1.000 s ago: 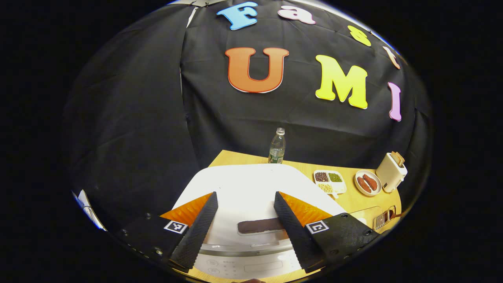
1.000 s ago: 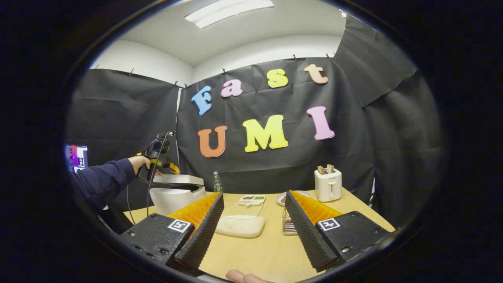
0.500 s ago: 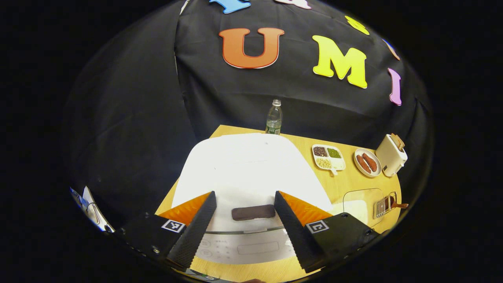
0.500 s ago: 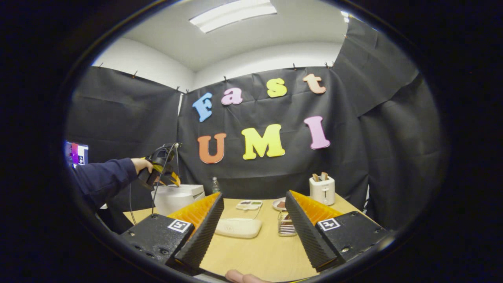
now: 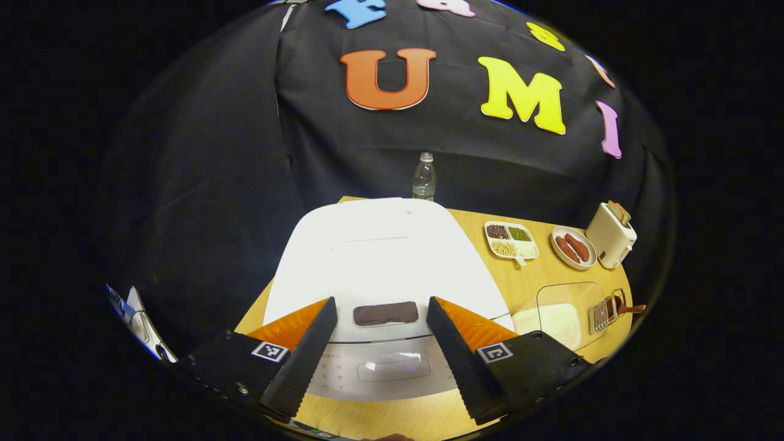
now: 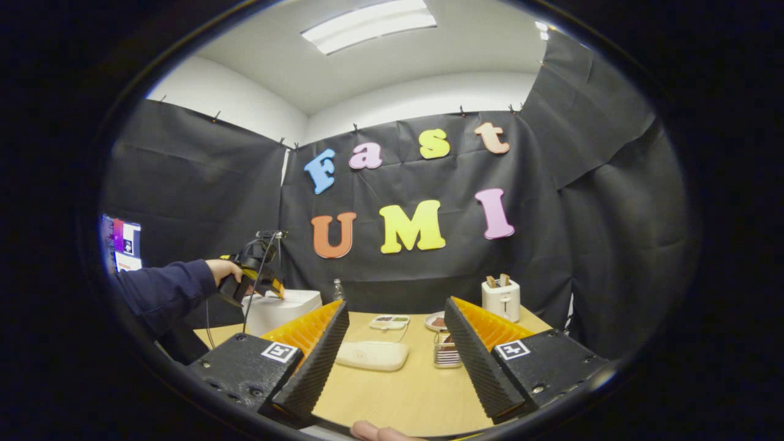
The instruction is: Close the left gripper, press the button to open the rice cooker; take a wooden spoon from the chopstick holder with the right hand, scoop a spoonful of rice and pour it into the rice cooker, then put the wooden spoon back into the chopstick holder.
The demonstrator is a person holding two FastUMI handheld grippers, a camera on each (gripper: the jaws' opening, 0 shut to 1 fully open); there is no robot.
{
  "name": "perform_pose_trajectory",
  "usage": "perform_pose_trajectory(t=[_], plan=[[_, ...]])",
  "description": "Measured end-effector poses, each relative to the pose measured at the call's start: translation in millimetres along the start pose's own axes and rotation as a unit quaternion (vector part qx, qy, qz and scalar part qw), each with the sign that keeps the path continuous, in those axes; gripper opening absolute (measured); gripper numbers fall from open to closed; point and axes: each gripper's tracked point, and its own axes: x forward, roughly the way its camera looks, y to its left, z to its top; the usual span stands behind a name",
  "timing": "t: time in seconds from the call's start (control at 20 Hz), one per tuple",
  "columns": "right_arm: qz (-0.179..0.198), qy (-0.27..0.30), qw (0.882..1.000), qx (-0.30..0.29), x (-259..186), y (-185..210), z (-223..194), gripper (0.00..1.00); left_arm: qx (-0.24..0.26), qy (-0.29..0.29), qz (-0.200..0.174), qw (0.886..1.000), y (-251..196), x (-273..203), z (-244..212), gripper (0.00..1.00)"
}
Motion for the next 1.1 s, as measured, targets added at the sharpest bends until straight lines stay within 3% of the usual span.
perform_pose_trajectory(t=[0.5, 0.65, 0.85, 1.1], plan=[[-0.005, 0.019, 1.0, 0.005, 2.9, 2.7, -10.5, 1.0, -0.01, -0.136, 0.028, 0.99, -1.8, 0.0, 2.9, 0.97], [-0.016, 0.019, 1.0, 0.0, 3.4, -2.8, -7.6, 1.0, -0.01, -0.156, 0.016, 0.988, -0.7, -6.7, 5.0, 0.97], [-0.04, 0.011, 0.999, -0.012, 2.9, -14.1, -0.3, 1.0, -0.045, -0.191, -0.015, 0.98, -4.7, -40.0, 15.0, 0.94], [-0.057, 0.012, 0.998, -0.012, 6.6, -19.6, 3.7, 1.0, -0.024, -0.256, -0.03, 0.966, -14.6, -121.6, 17.2, 0.94]])
